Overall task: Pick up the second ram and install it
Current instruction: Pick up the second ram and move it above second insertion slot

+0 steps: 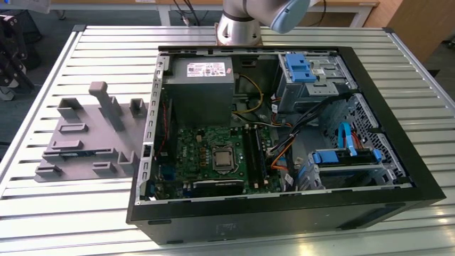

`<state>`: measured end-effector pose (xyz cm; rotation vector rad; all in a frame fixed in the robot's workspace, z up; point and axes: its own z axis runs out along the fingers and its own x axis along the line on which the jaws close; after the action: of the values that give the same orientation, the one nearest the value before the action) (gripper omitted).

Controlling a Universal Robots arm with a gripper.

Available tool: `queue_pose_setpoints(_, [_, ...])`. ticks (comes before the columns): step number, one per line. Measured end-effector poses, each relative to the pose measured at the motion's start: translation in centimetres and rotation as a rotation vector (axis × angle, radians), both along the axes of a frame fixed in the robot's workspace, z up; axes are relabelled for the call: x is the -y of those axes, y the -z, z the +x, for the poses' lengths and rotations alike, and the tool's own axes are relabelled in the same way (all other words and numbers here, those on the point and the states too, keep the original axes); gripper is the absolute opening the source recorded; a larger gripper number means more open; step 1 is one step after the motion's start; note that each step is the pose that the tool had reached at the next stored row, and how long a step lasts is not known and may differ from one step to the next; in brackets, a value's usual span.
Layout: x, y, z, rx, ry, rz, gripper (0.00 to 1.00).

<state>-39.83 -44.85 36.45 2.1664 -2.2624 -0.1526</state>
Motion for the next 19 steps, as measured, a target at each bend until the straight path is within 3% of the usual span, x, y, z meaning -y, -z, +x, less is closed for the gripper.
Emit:
queue_pose_setpoints(2, [0.01,0.19,-0.1,0.0001,0.0,0.0001,0.18])
queue_pose_setpoints(5, [0.03,0.68,-0.3,-0.0001,-0.002,0.0,0.31])
queue_pose_setpoints(12, [0.31,1.91,-0.8,0.0003,-0.025,0.0001,0.31])
queue_pose_setpoints(14, [0.39,2.23,-0.8,0.0006,-0.05,0.0,0.31])
queue_pose_setpoints(19, [0.41,2.33,-0.8,0.0012,-0.056,-0.0001,0.31])
